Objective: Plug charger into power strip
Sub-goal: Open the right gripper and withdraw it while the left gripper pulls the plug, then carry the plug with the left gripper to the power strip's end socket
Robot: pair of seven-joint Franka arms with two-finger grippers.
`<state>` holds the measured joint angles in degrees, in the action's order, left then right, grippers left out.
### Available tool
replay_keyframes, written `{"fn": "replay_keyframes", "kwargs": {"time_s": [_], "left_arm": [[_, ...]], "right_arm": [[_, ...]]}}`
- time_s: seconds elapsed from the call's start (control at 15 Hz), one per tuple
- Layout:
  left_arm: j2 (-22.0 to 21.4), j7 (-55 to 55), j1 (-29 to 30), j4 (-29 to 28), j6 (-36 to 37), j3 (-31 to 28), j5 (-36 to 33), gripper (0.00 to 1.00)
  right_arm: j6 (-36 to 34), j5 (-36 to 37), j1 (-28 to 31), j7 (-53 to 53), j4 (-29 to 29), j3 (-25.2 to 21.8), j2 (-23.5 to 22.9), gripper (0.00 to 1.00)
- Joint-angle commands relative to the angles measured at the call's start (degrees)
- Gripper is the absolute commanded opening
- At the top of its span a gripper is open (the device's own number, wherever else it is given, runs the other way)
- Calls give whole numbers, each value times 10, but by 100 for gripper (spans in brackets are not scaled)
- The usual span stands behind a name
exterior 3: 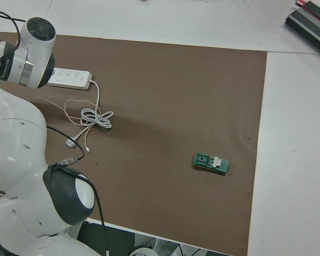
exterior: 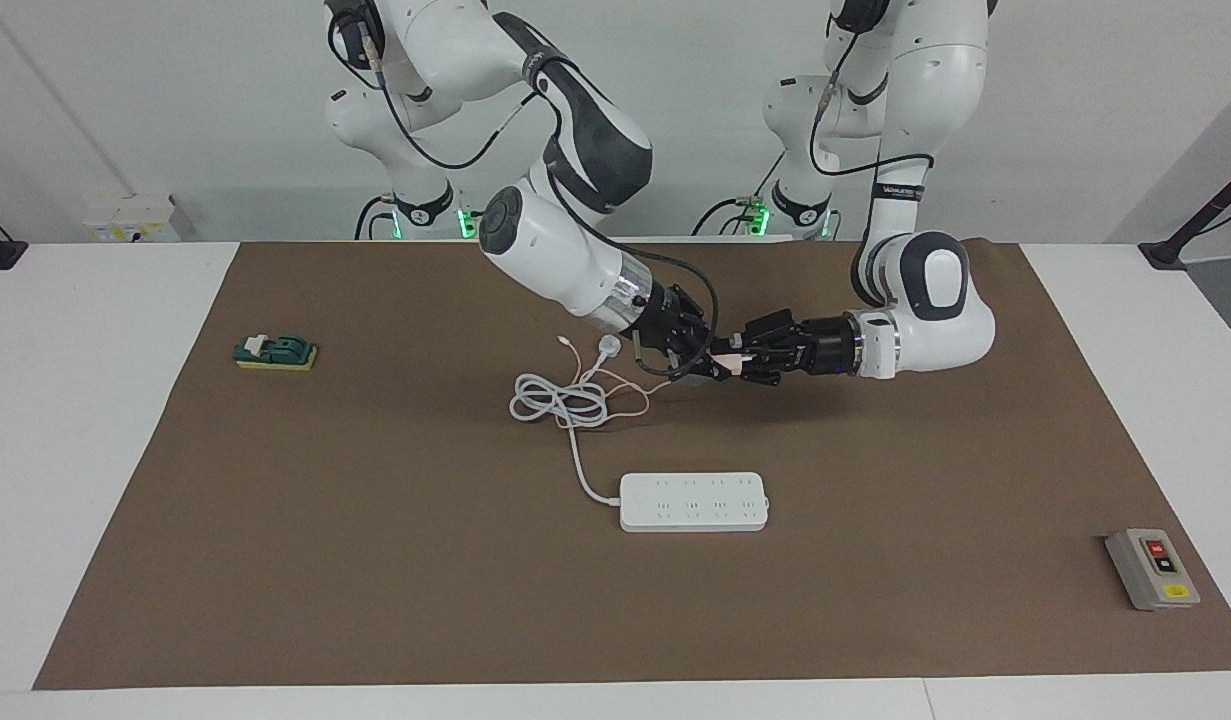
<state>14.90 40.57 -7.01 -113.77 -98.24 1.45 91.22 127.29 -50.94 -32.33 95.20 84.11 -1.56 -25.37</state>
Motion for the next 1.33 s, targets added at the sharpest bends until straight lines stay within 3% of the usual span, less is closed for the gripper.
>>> {"fn": "replay_keyframes", "kwargs": {"time_s": [0.0, 0.07, 0.2, 0.53, 0.8, 1.27], "left_arm": [[-16, -55, 0, 23, -36, -11, 2, 0], [-30, -76, 1, 27, -58, -12, -21, 0], [-64, -134, 3, 46, -126, -12, -134, 0], [-101, -217, 51, 53, -128, -14, -329, 0], [-136, -394, 43, 60, -133, -13, -467, 0], [-136, -507, 1, 65, -170, -6, -630, 0]], "right_arm": [[-5, -17, 5, 0, -4, 2, -1, 100], [-5, -17, 6, 0, -5, 2, -1, 100], [-6, -19, 6, 1, -5, 2, -1, 100], [-18, -24, 37, 1, -11, -1, 1, 100], [-42, -13, 86, -2, -27, -5, 11, 100], [-56, 68, 162, -10, -46, -5, 21, 100]]}}
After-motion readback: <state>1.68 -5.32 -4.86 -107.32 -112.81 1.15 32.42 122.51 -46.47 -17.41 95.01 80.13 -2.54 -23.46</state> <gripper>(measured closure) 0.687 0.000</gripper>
